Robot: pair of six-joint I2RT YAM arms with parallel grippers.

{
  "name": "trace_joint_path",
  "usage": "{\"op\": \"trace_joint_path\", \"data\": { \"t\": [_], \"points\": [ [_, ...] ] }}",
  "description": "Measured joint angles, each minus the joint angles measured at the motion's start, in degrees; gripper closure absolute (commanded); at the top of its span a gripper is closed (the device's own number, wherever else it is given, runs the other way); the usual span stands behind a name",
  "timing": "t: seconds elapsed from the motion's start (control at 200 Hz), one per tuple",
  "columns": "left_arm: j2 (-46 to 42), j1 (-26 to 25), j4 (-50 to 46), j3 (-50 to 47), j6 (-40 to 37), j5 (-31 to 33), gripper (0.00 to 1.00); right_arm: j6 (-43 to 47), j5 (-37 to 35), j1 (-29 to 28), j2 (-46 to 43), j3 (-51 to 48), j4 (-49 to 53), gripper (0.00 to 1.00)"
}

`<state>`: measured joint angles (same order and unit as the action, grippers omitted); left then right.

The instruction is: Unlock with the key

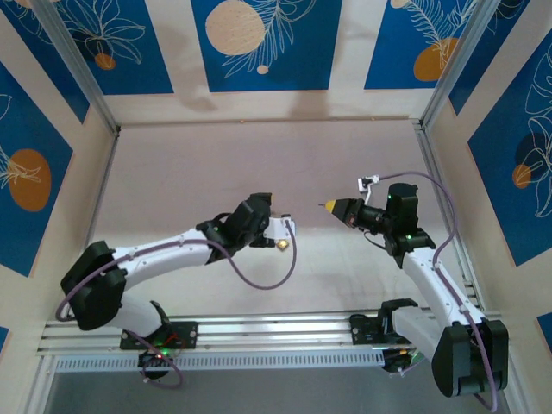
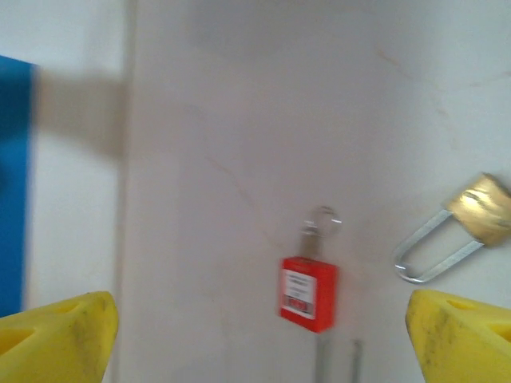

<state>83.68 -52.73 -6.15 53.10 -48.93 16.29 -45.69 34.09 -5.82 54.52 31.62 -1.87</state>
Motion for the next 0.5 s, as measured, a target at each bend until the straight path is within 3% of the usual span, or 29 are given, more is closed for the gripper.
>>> {"op": "trace_joint_path", "data": {
  "t": [0.215, 0.5],
  "points": [
    [10.84, 0.74, -15.45, 6.4, 3.87, -5.49, 0.02, 0.07, -0.72, 2.32, -2.05, -1.53, 3.1, 1.0],
    [18.69, 0.76, -15.85, 11.52, 1.81, -5.9, 0.05, 0.7, -0.46, 4.63, -6.32, -2.56, 6.32, 1.0]
  ]
}}
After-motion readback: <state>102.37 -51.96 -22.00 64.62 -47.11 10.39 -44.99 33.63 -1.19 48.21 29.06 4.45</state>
